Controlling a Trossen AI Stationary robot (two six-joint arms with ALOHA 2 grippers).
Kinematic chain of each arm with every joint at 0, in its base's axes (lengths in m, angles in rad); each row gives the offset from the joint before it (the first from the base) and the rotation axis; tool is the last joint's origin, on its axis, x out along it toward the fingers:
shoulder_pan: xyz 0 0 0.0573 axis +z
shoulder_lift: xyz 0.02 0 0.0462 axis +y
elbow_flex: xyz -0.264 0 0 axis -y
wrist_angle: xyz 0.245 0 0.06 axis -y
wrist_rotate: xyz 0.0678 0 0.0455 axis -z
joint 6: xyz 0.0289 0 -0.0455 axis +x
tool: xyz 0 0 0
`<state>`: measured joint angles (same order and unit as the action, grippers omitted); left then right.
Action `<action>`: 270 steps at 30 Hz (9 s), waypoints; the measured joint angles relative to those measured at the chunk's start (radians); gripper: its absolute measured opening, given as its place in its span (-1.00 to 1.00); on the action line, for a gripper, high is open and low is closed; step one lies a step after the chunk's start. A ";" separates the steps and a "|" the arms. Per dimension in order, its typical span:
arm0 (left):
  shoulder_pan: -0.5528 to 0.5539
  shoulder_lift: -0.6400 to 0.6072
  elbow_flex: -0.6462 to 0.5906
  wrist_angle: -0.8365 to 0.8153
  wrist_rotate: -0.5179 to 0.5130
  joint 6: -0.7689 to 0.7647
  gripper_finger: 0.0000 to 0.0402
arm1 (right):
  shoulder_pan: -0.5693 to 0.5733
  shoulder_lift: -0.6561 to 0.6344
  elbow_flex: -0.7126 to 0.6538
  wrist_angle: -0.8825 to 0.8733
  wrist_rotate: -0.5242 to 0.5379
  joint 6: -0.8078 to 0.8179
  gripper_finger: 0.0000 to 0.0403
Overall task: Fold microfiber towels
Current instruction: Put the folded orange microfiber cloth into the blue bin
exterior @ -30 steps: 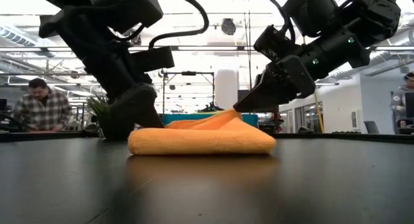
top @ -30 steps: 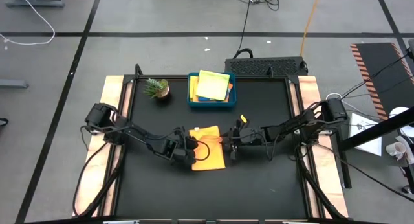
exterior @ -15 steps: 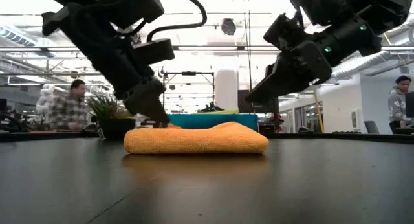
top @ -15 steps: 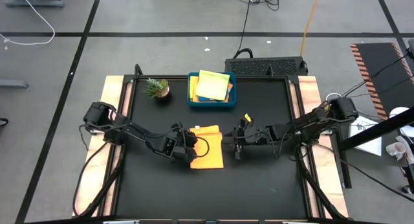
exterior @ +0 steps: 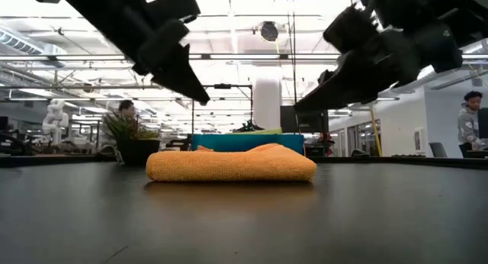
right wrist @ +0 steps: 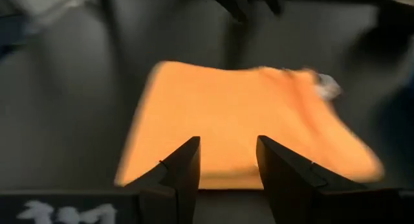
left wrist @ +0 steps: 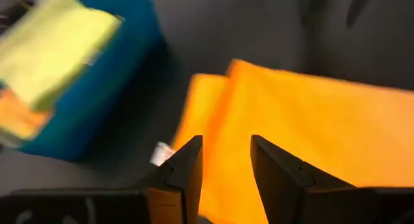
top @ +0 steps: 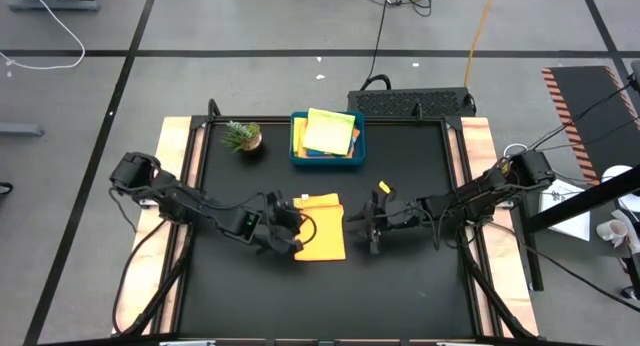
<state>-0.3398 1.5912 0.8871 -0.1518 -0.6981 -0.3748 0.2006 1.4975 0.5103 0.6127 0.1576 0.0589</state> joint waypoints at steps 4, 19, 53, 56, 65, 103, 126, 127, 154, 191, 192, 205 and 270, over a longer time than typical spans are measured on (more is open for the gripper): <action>-0.048 0.038 -0.001 0.038 0.092 0.003 -0.35 | 0.048 0.004 0.000 0.041 -0.089 -0.041 -0.30; -0.189 0.166 0.035 0.170 0.235 0.042 -0.29 | 0.213 0.156 0.092 0.067 -0.054 -0.131 -0.30; -0.196 0.280 0.036 0.059 0.196 0.065 0.12 | 0.146 0.333 0.185 -0.074 0.053 -0.229 -0.35; -0.198 0.267 0.034 0.068 0.170 0.078 0.12 | 0.146 0.333 0.185 -0.079 0.054 -0.229 -0.50; -0.199 0.214 0.032 0.242 0.124 0.182 0.12 | 0.147 0.329 0.183 -0.017 0.032 -0.152 -0.94; -0.110 0.472 0.394 -0.031 0.037 0.282 -0.21 | 0.138 0.327 0.185 0.119 -0.032 -0.040 -0.99; -0.127 0.269 0.394 -0.211 0.043 0.269 -0.98 | 0.148 0.325 0.185 0.109 0.235 -0.437 0.30; -0.127 0.260 0.394 -0.213 0.043 0.277 -0.98 | 0.141 0.325 0.185 0.108 0.235 -0.436 0.32; -0.106 0.031 0.393 -0.345 -0.099 0.365 -0.99 | 0.155 0.191 0.183 0.030 0.307 -0.464 -0.99; -0.027 -0.053 0.394 -0.275 0.184 0.524 -0.99 | -0.009 0.009 0.183 -0.046 -0.026 -0.151 0.43; -0.026 -0.053 0.394 -0.267 0.185 0.527 -0.99 | -0.011 0.020 0.183 -0.048 -0.046 -0.147 0.41; -0.001 -0.053 0.394 -0.264 0.178 0.534 -0.99 | -0.011 0.057 0.183 -0.077 -0.056 -0.164 -0.37; 0.644 0.026 -0.089 0.776 0.409 0.413 -1.00 | -0.728 -0.180 0.599 -1.023 -0.316 -0.440 -1.00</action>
<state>0.3039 1.6170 0.7982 0.6244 -0.2888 0.0387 -0.5275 1.3173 1.1095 -0.4101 -0.1582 -0.3807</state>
